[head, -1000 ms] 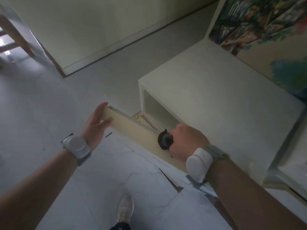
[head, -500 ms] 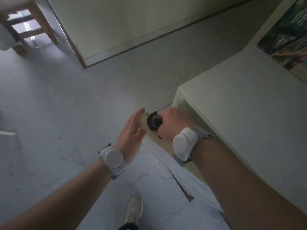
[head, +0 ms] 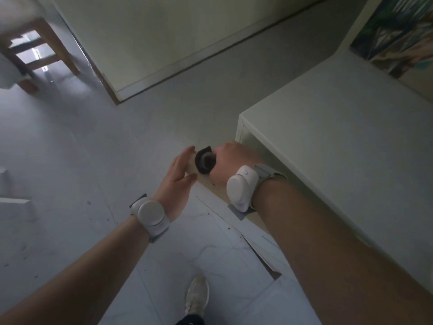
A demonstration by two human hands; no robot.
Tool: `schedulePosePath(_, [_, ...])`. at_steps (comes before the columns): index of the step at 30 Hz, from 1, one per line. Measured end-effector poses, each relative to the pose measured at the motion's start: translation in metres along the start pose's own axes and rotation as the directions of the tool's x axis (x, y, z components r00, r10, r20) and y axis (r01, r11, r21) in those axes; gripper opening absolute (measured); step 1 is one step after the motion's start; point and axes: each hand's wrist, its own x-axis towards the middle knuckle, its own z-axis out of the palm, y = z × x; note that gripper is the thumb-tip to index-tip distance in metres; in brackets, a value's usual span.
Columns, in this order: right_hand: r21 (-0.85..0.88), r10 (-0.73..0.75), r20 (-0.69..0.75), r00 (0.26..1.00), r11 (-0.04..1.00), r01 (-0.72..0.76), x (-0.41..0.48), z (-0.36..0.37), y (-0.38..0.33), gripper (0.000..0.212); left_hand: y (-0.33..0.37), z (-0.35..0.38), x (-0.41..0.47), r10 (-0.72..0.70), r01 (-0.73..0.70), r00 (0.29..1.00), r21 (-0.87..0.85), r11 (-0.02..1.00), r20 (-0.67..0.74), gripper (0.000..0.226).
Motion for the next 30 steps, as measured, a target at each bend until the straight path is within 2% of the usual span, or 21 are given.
schedulePosePath(3, [-0.037, 0.011, 0.051, 0.999, 0.999, -0.009, -0.027, -0.005, 0.021, 0.028, 0.007, 0.005, -0.005, -0.008, 0.01, 1.0, -0.066, 0.998, 0.028, 0.062])
schedulePosePath(11, [-0.036, 0.041, 0.15, 0.988, 0.999, -0.036, -0.101, -0.017, 0.087, 0.026, 0.018, 0.015, -0.01, -0.041, 0.035, 0.998, -0.15, 0.988, -0.043, 0.067])
schedulePosePath(18, [-0.06, 0.101, 0.09, 0.991, 0.994, -0.095, -0.173, -0.011, 0.147, 0.023, 0.016, 0.019, -0.011, -0.093, 0.074, 0.992, -0.19, 0.979, -0.088, 0.062])
schedulePosePath(26, [-0.13, 0.146, 0.031, 0.989, 0.981, -0.141, -0.23, -0.012, 0.187, 0.018, 0.022, 0.028, -0.011, -0.082, 0.055, 0.987, -0.184, 0.981, -0.141, 0.054])
schedulePosePath(30, [-0.075, 0.17, -0.064, 0.983, 0.982, -0.175, -0.247, -0.009, 0.197, 0.016, 0.021, 0.028, -0.008, -0.114, 0.087, 0.986, -0.206, 0.975, -0.125, 0.055])
